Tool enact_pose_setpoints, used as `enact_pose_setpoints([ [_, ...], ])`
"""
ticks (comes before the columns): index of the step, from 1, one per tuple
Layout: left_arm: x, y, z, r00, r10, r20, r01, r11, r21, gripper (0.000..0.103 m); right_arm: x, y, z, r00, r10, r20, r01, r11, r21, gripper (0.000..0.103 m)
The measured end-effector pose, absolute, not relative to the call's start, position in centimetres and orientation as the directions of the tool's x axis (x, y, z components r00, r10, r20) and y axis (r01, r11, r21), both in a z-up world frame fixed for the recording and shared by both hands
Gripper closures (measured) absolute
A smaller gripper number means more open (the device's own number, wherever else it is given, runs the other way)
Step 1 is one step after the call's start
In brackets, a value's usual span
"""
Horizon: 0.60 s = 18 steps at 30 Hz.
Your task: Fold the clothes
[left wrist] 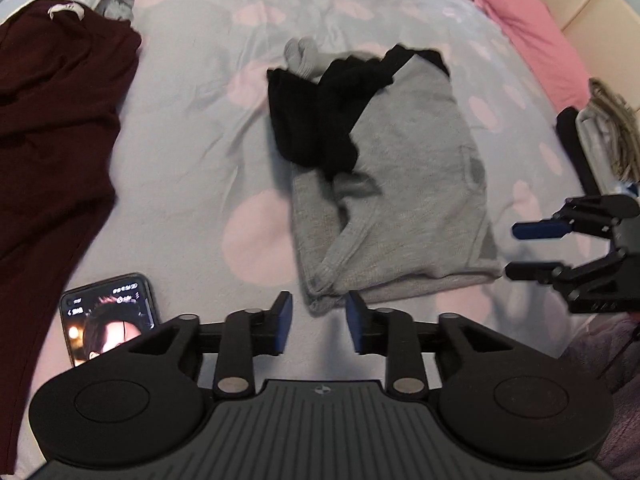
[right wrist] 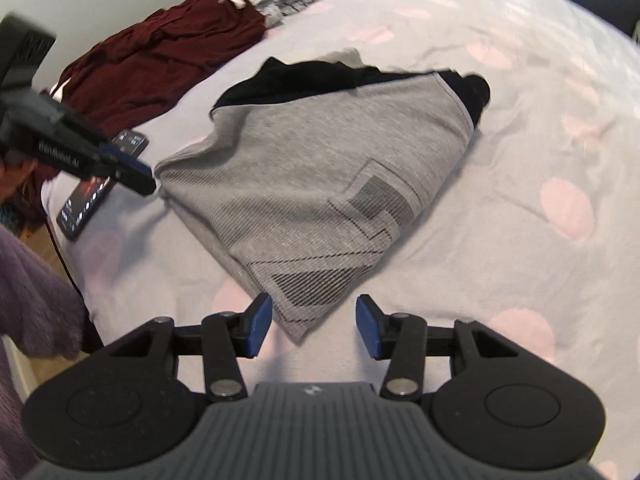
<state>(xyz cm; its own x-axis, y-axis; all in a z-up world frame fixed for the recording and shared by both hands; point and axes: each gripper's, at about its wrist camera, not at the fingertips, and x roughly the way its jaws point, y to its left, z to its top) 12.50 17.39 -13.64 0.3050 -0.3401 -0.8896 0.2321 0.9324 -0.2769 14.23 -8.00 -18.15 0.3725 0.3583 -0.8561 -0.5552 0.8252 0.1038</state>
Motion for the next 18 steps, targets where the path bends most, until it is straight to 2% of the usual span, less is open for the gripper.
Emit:
enact_pose_setpoints([
  [1,12.5,17.3,-13.5,0.316,-0.349,-0.882,0.24,0.929,-0.282,0.064,13.9,-7.8,-18.1,0.383,0.355,-0.853,-0.572,0.816,0.083,0.054],
  [3,12.6,16.7,-13.1,0.352,-0.35,-0.868,0.265,0.927,-0.266,0.059,13.3,-7.2,-18.1,0.397,0.351,-0.848,-0.608,0.792,0.043,0.057],
  [9,13.4,15.6,-13.4,0.37,-0.345,-0.863,0.286,0.926,-0.247,0.059,12.3,-4.2,-19.1,0.443,0.31,-0.841,-0.712,0.692,-0.12,0.062],
  [11,13.6,15.4,-13.8,0.362,-0.324,-0.874,0.284,0.931,-0.228,0.064,12.3,-3.3,-19.8,0.461,0.266,-0.846,-0.726,0.661,-0.188,0.082],
  [13,13.8,15.9,-14.0,0.358,-0.318,-0.878,0.255,0.938,-0.236,0.082,12.3,-2.9,-20.1,0.475,0.229,-0.849,-0.727,0.645,-0.233,0.093],
  [15,14.0,16.7,-13.8,0.357,-0.354,-0.865,0.221,0.931,-0.29,0.096,12.4,-3.3,-19.6,0.472,0.217,-0.854,-0.718,0.657,-0.23,0.097],
  [18,14.0,17.6,-13.6,0.348,-0.413,-0.842,0.184,0.91,-0.371,0.101,12.3,-4.2,-18.3,0.472,0.191,-0.861,-0.693,0.684,-0.228,0.098],
])
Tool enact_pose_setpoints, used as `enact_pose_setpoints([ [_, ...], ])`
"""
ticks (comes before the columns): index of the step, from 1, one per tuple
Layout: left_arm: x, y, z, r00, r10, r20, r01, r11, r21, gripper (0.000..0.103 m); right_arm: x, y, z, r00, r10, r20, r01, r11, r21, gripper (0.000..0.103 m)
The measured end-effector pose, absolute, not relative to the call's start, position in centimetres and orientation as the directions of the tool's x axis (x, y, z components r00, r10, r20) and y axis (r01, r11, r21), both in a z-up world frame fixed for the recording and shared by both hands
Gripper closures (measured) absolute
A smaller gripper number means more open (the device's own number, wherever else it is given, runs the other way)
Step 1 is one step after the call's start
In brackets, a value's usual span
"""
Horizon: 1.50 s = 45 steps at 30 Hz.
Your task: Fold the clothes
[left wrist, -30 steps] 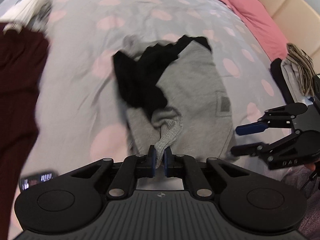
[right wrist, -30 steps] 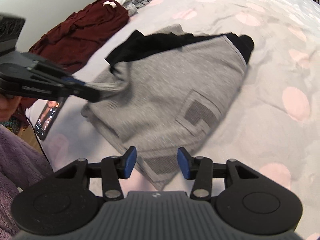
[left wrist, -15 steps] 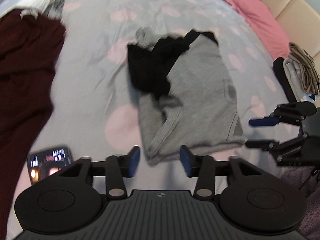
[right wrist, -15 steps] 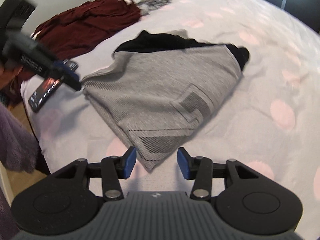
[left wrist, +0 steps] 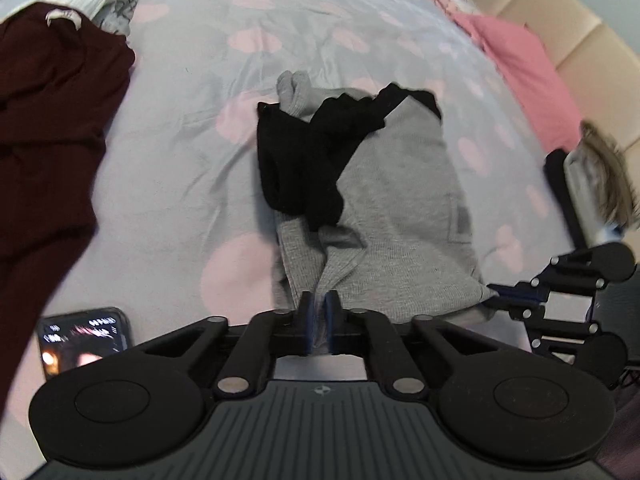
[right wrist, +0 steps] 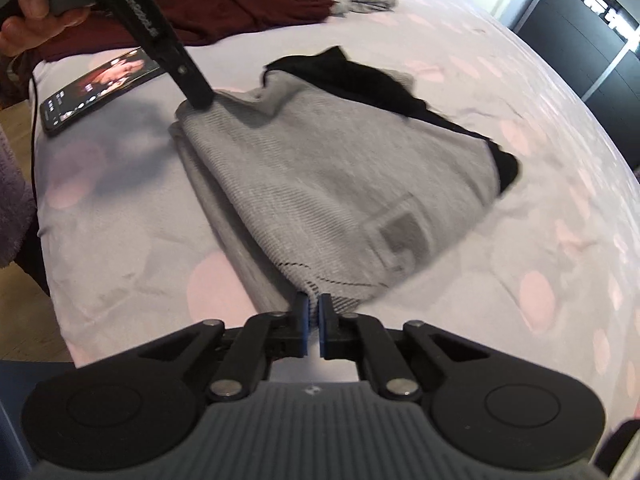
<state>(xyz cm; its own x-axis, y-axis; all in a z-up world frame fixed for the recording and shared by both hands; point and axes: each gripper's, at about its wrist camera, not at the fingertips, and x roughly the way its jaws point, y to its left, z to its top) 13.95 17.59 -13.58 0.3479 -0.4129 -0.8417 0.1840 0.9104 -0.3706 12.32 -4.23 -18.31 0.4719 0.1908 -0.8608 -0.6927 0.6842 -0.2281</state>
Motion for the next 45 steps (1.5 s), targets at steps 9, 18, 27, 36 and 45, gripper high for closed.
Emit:
enact_pose_setpoints([
  [9,14.0,17.8,-15.6,0.267,-0.317,-0.91,0.136,0.947,-0.291,0.101,12.4,-5.4,-19.2,0.406,0.216,-0.888,-0.699,0.699,-0.149,0.1],
  [18,14.9,16.5,-10.7,0.406,-0.325,-0.854,0.219,0.942,-0.255,0.097,14.1,-7.2,-16.6,0.42,0.235,-0.876,-0.643,0.759,-0.105,0.077],
  [27,20.9,11.1,-11.2,0.447,-0.385,-0.807,0.279,0.918,-0.282,0.092,19.7,-8.8,-14.6,0.533,0.22,-0.817,-0.482,0.872,-0.08,0.078],
  [36,24.1,11.9,-14.1,0.476,-0.342,-0.81,0.188,0.939,-0.286,0.092,24.7,-9.8,-15.5,0.527,0.263,-0.808,-0.337,0.938,0.086,0.077],
  [45,24.7,16.5,-12.9,0.625,-0.276,-0.73,0.017,0.94,-0.341,0.092,28.1,-11.0,-17.2,0.513,0.281,-0.811,-0.21,0.957,0.199,0.07],
])
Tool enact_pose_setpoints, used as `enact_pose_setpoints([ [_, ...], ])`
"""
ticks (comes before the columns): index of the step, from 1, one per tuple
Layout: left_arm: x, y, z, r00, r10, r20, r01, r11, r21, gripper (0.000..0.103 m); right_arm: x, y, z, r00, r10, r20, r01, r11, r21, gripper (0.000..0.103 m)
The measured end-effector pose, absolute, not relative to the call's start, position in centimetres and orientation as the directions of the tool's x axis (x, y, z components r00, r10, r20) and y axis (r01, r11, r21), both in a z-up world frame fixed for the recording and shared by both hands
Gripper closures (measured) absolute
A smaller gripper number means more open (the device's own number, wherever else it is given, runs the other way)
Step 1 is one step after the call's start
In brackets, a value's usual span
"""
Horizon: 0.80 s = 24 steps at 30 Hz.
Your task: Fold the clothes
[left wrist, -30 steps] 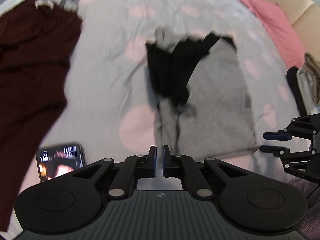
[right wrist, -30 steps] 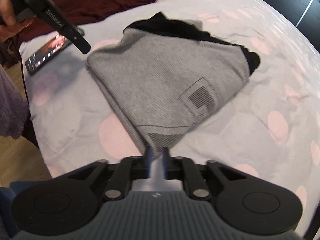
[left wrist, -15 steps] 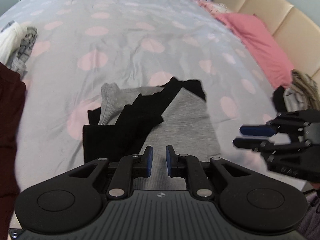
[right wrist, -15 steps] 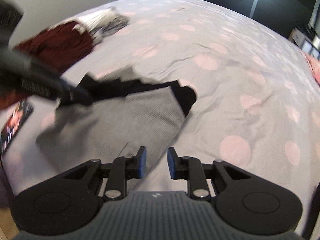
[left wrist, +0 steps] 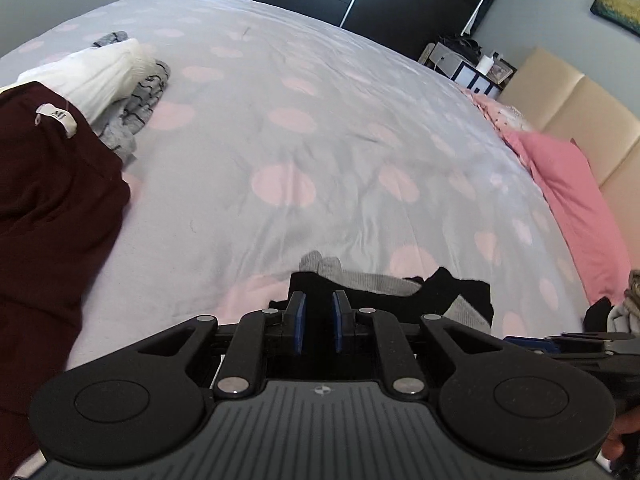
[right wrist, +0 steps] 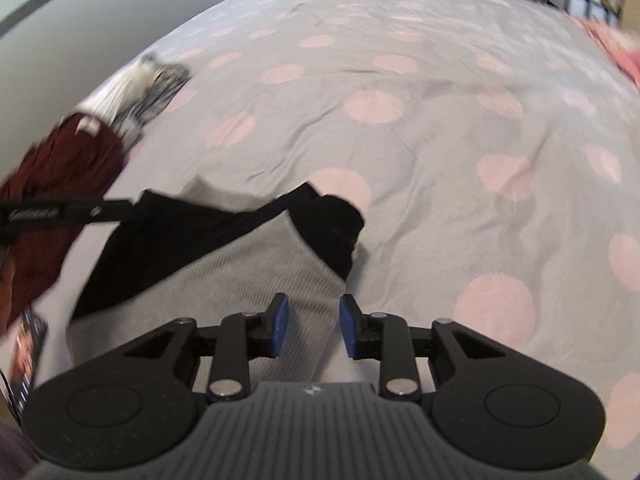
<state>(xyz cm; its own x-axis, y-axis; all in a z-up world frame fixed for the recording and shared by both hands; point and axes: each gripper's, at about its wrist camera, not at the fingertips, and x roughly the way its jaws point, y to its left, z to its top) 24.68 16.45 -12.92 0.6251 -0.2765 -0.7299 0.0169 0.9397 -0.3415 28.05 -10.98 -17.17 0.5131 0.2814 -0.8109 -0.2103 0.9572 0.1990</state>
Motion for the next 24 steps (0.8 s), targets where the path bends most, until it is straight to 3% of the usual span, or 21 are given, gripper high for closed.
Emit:
enact_pose_setpoints([
  [2,24.6,16.7,-12.7,0.615,-0.284,-0.735,0.018,0.938,-0.346,0.09,28.7,-11.6,-17.3,0.514,0.302,-0.803,-0.168,0.953,0.251,0.065],
  [7,23.3,16.5,-12.2,0.575,-0.313,-0.756,0.06,0.938,-0.342,0.063,28.7,-11.9,-17.8,0.484,0.322,-0.814,-0.14,0.946,0.292,0.064],
  [9,22.3,16.4,-11.9,0.562,-0.316,-0.765,0.075,0.94,-0.334,0.063,28.3,-11.8,-17.9,0.472,0.322,-0.821,-0.144,0.947,0.288,0.06],
  [11,21.2,16.2,-11.7,0.55,-0.325,-0.769,0.09,0.939,-0.332,0.063,27.6,-11.8,-17.9,0.464,0.32,-0.826,-0.146,0.947,0.286,0.049],
  [15,18.7,15.0,-11.2,0.516,-0.381,-0.767,0.173,0.923,-0.343,0.077,26.0,-11.7,-17.8,0.457,0.317,-0.831,-0.152,0.948,0.278,0.049],
  [18,17.5,14.5,-12.0,0.483,-0.389,-0.784,0.206,0.921,-0.331,0.078,24.9,-11.8,-17.5,0.463,0.317,-0.828,-0.169,0.948,0.268,0.049],
  [24,17.0,17.1,-14.8,0.45,-0.277,-0.849,0.076,0.959,-0.273,0.079,22.4,-11.8,-17.3,0.46,0.293,-0.838,-0.21,0.953,0.218,0.049],
])
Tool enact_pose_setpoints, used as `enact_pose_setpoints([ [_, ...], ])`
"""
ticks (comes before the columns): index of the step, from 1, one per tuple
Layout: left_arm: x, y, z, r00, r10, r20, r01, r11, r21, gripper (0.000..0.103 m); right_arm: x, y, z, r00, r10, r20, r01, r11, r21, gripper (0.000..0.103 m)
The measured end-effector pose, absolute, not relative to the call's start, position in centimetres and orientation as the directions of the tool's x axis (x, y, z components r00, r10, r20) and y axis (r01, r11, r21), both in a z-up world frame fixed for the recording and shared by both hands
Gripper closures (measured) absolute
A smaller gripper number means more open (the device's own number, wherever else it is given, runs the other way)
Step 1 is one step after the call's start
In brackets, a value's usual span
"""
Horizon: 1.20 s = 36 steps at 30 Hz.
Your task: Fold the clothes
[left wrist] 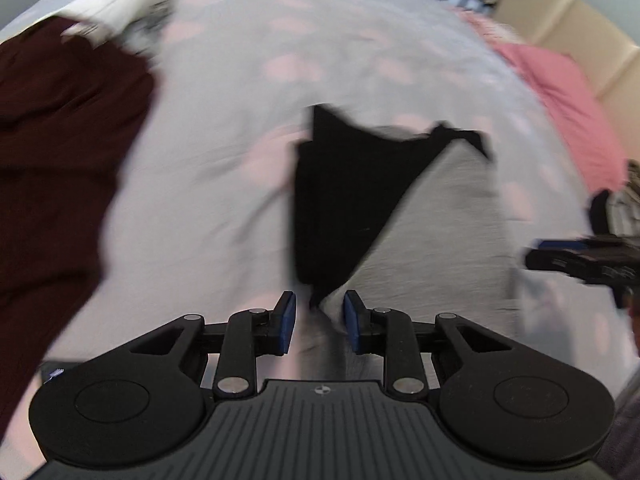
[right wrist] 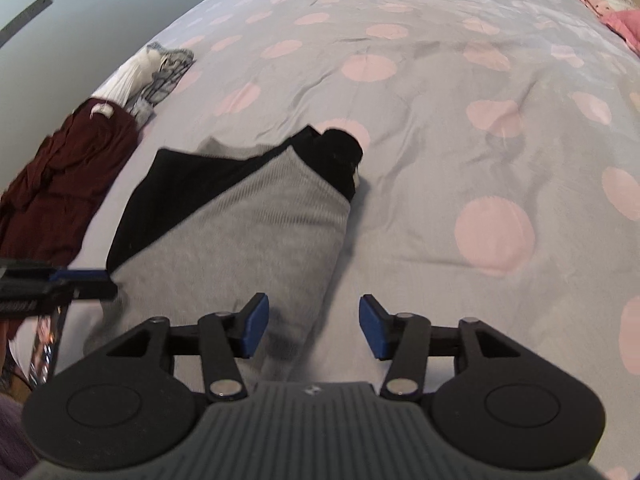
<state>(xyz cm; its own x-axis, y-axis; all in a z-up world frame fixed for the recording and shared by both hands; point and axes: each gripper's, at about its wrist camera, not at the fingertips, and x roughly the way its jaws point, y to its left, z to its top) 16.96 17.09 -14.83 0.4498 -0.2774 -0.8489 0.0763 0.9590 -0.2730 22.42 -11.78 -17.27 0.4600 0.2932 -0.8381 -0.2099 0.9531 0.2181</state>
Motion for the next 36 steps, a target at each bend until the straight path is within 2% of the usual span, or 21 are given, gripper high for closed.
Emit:
enact_pose_setpoints([
  [6,14.9,17.4,-13.1,0.482,-0.28,-0.83,0.104,0.959,-0.263,0.079,20.1,-12.2,-17.4,0.454,0.273,-0.848,-0.227,0.956,0.186,0.049],
  [9,13.8,16.6,-12.4,0.483,-0.319,-0.815,0.15,0.947,-0.283,0.079,19.0,-12.3,-17.8,0.429,0.309,-0.849,-0.23,0.946,0.228,0.049],
  [11,13.2,16.0,-12.2,0.48,-0.339,-0.809,0.188,0.941,-0.283,0.076,18.3,-12.2,-18.1,0.405,0.344,-0.847,-0.231,0.935,0.269,0.049],
  [13,13.1,15.3,-12.9,0.459,-0.31,-0.832,0.19,0.95,-0.249,0.064,17.6,-12.0,-18.6,0.381,0.37,-0.847,-0.232,0.925,0.3,0.049],
  [15,13.0,15.3,-14.1,0.44,-0.271,-0.856,0.16,0.962,-0.222,0.063,17.1,-11.7,-19.3,0.354,0.389,-0.851,-0.228,0.918,0.324,0.049],
  [17,13.2,16.0,-15.1,0.422,-0.273,-0.864,0.114,0.962,-0.248,0.063,16.7,-11.8,-20.2,0.333,0.407,-0.851,-0.205,0.912,0.356,0.049],
  [19,13.3,16.8,-16.1,0.405,-0.285,-0.869,0.066,0.957,-0.283,0.057,16.3,-11.8,-21.1,0.315,0.426,-0.848,-0.181,0.904,0.386,0.049],
  [22,13.3,17.5,-17.5,0.395,-0.308,-0.866,0.02,0.945,-0.327,0.057,16.0,-11.8,-22.1,0.325,0.44,-0.837,-0.154,0.898,0.413,0.048],
  [23,13.3,17.5,-17.7,0.397,-0.308,-0.864,0.023,0.945,-0.326,0.058,16.0,-11.8,-22.2,0.329,0.443,-0.834,-0.152,0.896,0.417,0.05],
  [24,13.3,17.4,-17.6,0.396,-0.315,-0.863,0.031,0.944,-0.33,0.064,15.9,-11.7,-22.2,0.329,0.449,-0.831,-0.153,0.893,0.422,0.055],
  [25,13.3,17.3,-17.5,0.395,-0.322,-0.861,0.041,0.942,-0.333,0.076,15.9,-11.7,-22.1,0.322,0.465,-0.825,-0.157,0.885,0.438,0.069],
  [26,13.3,17.3,-17.3,0.389,-0.341,-0.856,0.041,0.935,-0.353,0.083,16.0,-11.7,-22.0,0.313,0.496,-0.81,-0.153,0.868,0.472,0.091],
  [27,13.4,17.4,-17.2,0.384,-0.36,-0.85,0.041,0.926,-0.374,0.09,16.1,-11.8,-21.9,0.306,0.519,-0.798,-0.149,0.854,0.498,0.092],
  [28,13.3,17.3,-16.9,0.383,-0.36,-0.851,0.041,0.927,-0.373,0.093,16.1,-11.7,-21.7,0.305,0.517,-0.8,-0.145,0.855,0.497,0.092],
  [36,12.1,16.9,-13.7,0.371,-0.411,-0.833,0.078,0.907,-0.413,0.094,15.3,-12.5,-17.3,0.313,0.542,-0.78,-0.172,0.84,0.515,0.094],
])
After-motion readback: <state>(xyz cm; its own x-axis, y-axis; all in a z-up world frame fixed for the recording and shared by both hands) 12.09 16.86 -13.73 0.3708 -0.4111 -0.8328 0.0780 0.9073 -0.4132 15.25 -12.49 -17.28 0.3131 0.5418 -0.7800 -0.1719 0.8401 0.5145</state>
